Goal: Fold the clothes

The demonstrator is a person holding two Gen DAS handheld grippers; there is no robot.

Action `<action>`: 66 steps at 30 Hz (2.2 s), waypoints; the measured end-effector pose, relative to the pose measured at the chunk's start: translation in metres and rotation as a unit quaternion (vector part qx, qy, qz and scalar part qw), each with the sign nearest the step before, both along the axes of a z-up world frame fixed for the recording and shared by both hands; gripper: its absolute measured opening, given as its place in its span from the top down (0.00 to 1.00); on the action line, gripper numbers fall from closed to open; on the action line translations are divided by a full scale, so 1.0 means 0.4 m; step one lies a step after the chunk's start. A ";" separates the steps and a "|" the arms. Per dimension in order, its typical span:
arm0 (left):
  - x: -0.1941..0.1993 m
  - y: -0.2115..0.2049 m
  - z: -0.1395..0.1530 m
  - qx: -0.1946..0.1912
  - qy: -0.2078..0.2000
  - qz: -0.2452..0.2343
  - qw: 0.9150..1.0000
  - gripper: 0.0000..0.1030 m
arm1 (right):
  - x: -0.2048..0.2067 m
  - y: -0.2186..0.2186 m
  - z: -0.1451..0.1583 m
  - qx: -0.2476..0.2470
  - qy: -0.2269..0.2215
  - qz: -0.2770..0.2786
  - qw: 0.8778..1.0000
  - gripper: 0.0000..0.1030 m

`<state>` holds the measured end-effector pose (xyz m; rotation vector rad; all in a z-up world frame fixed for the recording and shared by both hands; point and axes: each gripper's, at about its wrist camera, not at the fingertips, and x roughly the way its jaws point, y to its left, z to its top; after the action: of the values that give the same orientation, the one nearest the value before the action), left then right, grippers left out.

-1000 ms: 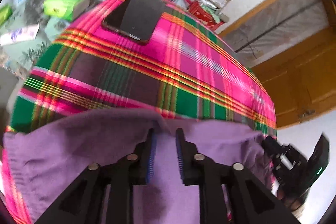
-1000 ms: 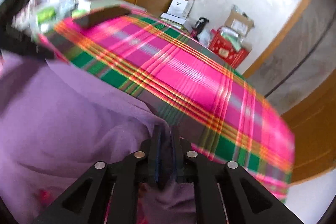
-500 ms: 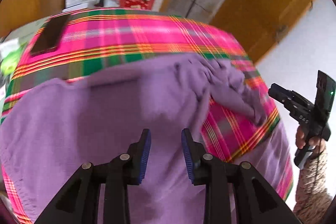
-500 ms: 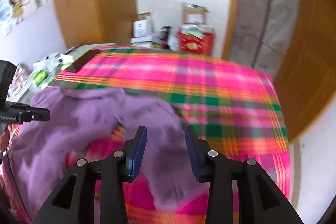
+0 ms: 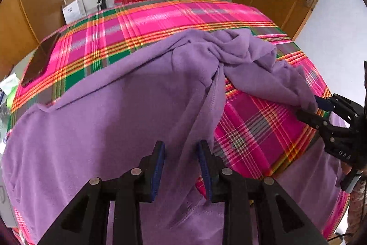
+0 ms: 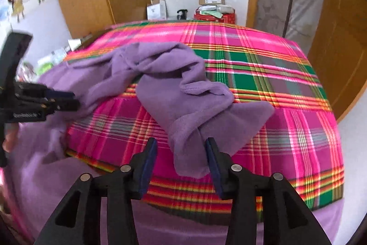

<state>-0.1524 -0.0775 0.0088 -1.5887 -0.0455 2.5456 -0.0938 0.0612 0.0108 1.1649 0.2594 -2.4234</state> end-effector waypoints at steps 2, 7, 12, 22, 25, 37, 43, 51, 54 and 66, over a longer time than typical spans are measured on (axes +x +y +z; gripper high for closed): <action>-0.010 0.001 -0.006 0.002 -0.004 0.006 1.000 0.70 | -0.004 -0.011 -0.009 0.014 0.006 0.003 1.000 0.56; -0.013 -0.001 -0.010 0.017 -0.007 0.003 1.000 0.73 | -0.018 -0.002 -0.005 0.041 0.022 0.000 0.999 0.83; -0.005 -0.024 0.005 0.038 -0.006 0.008 0.999 0.92 | -0.030 0.041 0.030 0.057 0.046 -0.013 0.997 0.88; 0.021 -0.045 0.060 0.064 0.018 0.011 0.998 0.92 | -0.105 0.172 0.074 0.110 0.084 -0.082 0.987 0.88; 0.024 -0.036 0.066 0.065 0.019 0.009 0.998 0.92 | -0.134 0.215 0.075 0.106 0.075 -0.101 0.986 0.88; 0.043 -0.046 0.073 0.092 0.011 0.000 0.996 0.92 | -0.249 0.327 0.079 0.136 0.062 -0.159 0.976 0.88; 0.046 -0.043 0.069 0.104 0.005 -0.008 0.995 0.92 | -0.264 0.305 0.080 0.192 0.125 -0.173 0.958 0.88; 0.069 -0.033 0.055 0.098 -0.006 -0.026 0.995 0.92 | -0.214 0.322 0.012 0.230 0.128 -0.172 0.949 0.88; 0.079 -0.041 0.054 0.098 -0.011 -0.026 0.995 0.92 | -0.171 0.336 -0.002 0.229 0.130 -0.176 0.949 0.88; 0.100 -0.065 0.047 0.108 -0.019 -0.009 0.994 0.92 | -0.046 0.402 -0.061 0.227 0.063 -0.148 0.961 0.88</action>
<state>-0.1125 -0.1033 0.0275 -1.5460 -0.2977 2.4021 -0.1120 0.2222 -0.0137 1.3142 0.7638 -2.7983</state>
